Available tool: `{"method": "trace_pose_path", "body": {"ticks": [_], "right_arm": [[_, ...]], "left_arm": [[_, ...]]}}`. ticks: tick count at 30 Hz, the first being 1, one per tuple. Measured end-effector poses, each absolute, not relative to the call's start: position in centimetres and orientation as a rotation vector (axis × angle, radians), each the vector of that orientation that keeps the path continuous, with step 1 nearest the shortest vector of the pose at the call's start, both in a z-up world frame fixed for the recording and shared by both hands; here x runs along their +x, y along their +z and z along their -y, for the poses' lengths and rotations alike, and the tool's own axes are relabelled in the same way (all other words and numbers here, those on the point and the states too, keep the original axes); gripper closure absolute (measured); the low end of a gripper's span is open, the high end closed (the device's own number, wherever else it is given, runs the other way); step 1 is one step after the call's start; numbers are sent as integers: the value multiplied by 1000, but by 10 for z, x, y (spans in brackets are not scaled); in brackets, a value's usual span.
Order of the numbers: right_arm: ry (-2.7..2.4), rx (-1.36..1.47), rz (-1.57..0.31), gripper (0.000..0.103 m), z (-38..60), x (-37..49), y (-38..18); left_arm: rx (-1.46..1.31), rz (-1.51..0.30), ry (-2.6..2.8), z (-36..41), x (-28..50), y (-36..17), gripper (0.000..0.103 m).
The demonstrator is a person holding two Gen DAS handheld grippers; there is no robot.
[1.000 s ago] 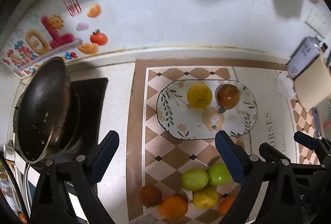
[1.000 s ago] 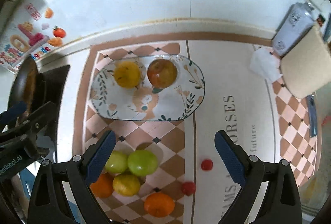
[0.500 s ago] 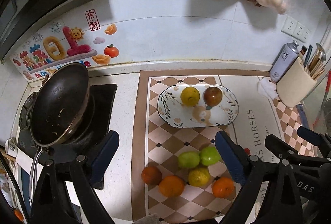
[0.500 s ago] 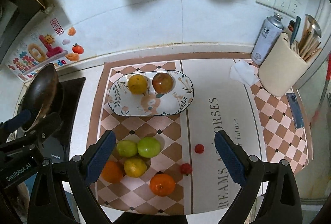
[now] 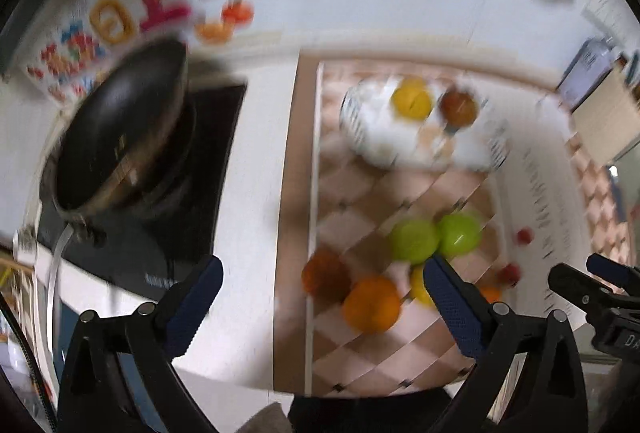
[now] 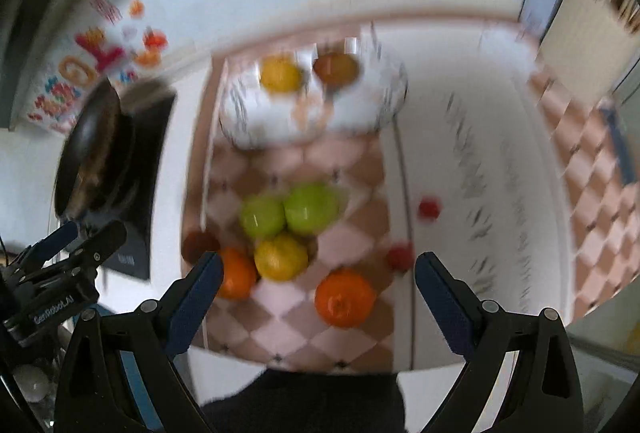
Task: Organize fruits
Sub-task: 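Lift both tools away from the plate, then grasp an orange with the right tool while the left tool grasps a dark orange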
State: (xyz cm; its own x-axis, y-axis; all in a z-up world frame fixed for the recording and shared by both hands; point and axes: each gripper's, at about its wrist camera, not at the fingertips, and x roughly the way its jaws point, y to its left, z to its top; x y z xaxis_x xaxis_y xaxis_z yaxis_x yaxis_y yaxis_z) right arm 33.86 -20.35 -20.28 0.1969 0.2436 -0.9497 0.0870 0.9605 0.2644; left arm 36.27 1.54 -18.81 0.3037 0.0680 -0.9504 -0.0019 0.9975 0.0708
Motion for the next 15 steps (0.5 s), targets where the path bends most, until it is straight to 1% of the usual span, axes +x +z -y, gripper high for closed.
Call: {"method": "trace_pose_path", "body": {"ticks": [4,7,11,15], "right_arm": [[132,270,-1534,5,195,333,-269],[132,242,-1604,5,188,327,-301],[130,222,-1655,8,180,321,-327],[129,205,-1680,10,178,317,-342]], "left_arm": [[41,-1378,74,-29,367,-237,1],[63,-1439,83,-34,376,-266,1],[72,-1509,76,-36,392,-298,1],[70,-1564,29,-30,402,-322,6]]}}
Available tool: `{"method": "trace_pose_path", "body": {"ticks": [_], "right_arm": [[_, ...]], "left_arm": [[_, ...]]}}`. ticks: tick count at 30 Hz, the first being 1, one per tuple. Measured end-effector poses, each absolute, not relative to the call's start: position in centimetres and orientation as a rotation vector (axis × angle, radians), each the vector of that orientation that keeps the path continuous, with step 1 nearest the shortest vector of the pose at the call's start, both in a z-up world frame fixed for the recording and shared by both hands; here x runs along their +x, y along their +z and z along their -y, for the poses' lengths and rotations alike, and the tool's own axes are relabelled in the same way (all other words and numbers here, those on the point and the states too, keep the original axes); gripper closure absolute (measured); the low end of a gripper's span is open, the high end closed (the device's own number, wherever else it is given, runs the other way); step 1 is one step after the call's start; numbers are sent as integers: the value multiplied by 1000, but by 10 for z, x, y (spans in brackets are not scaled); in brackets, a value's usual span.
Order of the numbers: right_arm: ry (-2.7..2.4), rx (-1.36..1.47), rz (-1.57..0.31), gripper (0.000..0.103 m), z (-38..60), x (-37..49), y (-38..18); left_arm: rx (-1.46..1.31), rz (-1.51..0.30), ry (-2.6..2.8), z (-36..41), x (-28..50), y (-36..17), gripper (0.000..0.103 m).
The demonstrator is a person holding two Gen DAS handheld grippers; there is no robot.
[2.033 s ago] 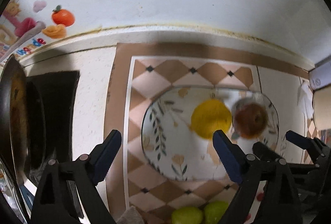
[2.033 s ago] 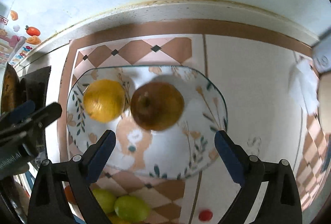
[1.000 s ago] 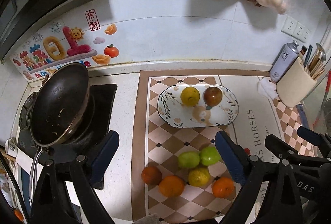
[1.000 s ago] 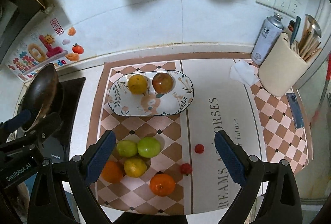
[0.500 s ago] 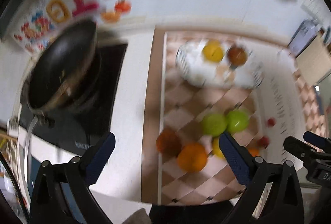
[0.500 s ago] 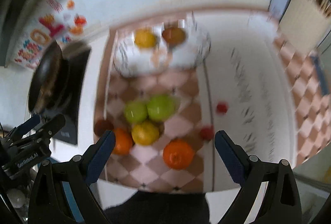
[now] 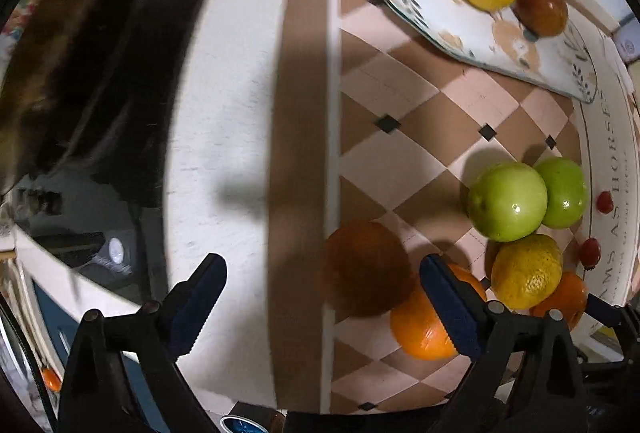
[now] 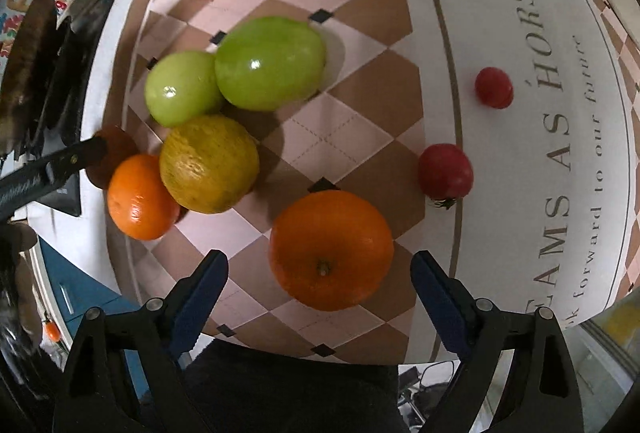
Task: Organize fruits
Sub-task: 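Grasp an orange with the right tool while the left tool grasps a dark orange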
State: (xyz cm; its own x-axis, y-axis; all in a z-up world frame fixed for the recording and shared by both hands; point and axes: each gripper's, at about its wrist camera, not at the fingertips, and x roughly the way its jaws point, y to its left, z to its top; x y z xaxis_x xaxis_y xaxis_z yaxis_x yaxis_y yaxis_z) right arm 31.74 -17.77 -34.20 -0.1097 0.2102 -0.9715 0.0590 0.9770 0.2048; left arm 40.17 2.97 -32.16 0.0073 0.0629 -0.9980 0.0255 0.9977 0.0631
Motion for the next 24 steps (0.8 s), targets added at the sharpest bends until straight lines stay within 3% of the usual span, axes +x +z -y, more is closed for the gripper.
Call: {"method": "trace_pose_path", "body": {"ticks": [3,4,6,24], "right_arm": [[131,200,-1691,23,176,316,-350],[134,199,-1692,24,176,316,-353],[122,170,-1689,36,176,317,-355],[127,182,-1707,36,196,330,-357]], "left_arm": [[38,-1603,-18,-26,404,-338,36],[0,-1621,-34,-27,404,-343,51],[-28,-1633,-33,-28,401,-346,52],[-58,-1601,2,-50,355,-344,52]]}}
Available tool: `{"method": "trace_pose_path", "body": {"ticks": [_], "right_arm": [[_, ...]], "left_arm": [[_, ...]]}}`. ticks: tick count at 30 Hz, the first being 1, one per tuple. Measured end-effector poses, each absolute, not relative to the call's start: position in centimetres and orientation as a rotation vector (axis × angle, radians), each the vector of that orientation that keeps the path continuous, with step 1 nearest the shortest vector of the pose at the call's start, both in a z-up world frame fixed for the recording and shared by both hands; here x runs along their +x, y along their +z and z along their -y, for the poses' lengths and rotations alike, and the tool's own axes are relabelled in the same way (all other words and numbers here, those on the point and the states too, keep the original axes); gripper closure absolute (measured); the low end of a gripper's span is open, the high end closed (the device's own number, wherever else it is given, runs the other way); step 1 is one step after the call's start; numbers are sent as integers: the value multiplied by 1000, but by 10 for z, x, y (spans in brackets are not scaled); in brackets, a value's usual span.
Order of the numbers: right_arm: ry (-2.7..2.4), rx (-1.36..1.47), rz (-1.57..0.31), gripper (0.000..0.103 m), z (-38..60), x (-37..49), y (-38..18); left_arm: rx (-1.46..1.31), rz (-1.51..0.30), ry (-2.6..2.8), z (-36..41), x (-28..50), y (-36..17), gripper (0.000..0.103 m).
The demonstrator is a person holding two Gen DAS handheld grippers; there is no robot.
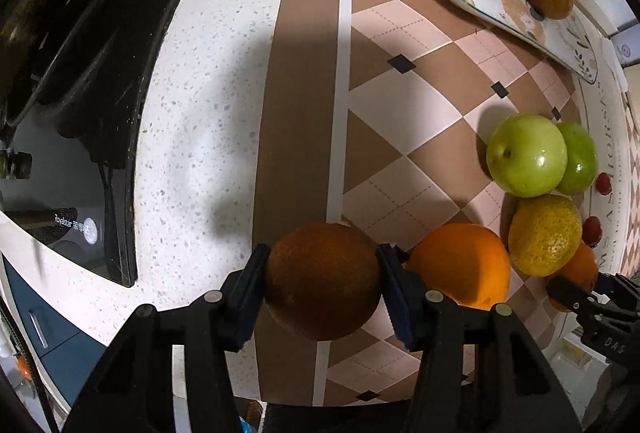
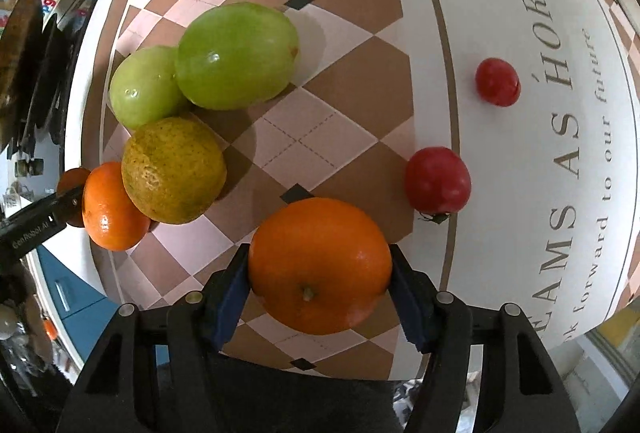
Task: Organize fruits
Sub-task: 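Grasp an orange with the right tool while the left tool grasps a dark orange, then lower both oranges onto the plate and open both tools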
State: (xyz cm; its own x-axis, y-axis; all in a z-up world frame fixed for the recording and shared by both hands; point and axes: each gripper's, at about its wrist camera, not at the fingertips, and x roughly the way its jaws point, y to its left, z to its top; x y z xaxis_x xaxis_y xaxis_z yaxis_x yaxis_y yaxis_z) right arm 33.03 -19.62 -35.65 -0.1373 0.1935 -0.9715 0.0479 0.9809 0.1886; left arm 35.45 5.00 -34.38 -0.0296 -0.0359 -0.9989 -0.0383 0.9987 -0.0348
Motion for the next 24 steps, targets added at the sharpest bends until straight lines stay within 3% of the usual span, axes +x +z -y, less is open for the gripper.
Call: {"method": "trace_pose_path", "body": {"ticks": [9,15,24], "right_arm": [[144,187,-1571,37,201,355,-296],[190,222,-1457,37,196,419,-256],[216,326,-1481,37,157,531,-302]], "left_arm": [[-108,-1478,-74,-50,396,-271,53],[-119,-1382,-166,-21,467,-223,53],[-74,-1510,-129,12,573,-275,52]]}}
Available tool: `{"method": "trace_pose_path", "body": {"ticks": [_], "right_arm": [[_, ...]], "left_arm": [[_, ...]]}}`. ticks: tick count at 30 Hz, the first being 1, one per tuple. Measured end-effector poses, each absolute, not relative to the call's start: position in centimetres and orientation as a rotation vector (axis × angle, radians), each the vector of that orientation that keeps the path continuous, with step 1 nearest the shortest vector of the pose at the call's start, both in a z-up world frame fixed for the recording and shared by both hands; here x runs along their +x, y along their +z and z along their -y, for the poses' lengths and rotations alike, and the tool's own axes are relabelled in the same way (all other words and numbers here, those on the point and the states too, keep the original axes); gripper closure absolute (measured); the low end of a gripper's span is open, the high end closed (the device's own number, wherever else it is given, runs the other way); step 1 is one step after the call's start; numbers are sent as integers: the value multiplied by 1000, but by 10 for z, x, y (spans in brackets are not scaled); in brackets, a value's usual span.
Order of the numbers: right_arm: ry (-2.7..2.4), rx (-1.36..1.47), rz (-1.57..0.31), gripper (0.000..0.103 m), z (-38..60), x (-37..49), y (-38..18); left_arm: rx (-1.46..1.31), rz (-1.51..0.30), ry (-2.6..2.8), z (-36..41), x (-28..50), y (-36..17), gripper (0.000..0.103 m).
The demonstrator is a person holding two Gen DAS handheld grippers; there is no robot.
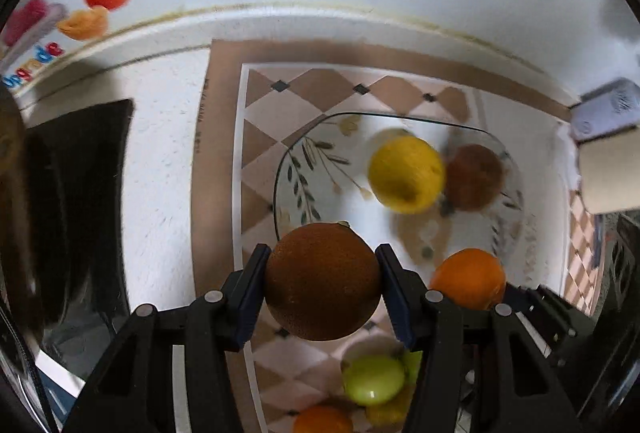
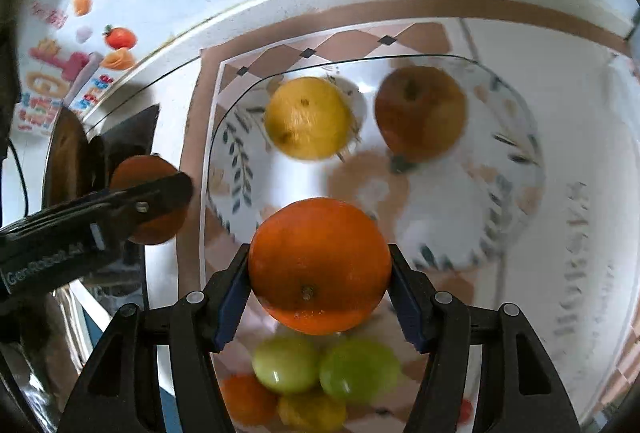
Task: Organize fruits
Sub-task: 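Lower both oranges onto the plate and open both tools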
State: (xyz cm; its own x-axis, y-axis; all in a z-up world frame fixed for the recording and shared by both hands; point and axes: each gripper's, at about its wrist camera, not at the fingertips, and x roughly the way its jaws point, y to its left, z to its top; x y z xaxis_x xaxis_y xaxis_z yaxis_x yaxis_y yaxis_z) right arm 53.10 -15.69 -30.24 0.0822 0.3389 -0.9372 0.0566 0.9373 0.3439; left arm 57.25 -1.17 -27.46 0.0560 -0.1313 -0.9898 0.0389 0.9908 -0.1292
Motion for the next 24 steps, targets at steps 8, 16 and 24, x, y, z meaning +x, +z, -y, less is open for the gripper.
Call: {"method": "trace_pose_path", "body": {"ticks": [8,16,24], "right_arm": [[239,385,-1551,37,135,554,-349],[270,427,-1618,23,133,559,-365],[211,305,-1597,6,144,549,-343]], "left_arm": [[-98,-1623,-108,11,605,-317,52],[-125,-1632,-90,10,608,-325,41],[-109,-1585,-48,2,605,-311,12]]}}
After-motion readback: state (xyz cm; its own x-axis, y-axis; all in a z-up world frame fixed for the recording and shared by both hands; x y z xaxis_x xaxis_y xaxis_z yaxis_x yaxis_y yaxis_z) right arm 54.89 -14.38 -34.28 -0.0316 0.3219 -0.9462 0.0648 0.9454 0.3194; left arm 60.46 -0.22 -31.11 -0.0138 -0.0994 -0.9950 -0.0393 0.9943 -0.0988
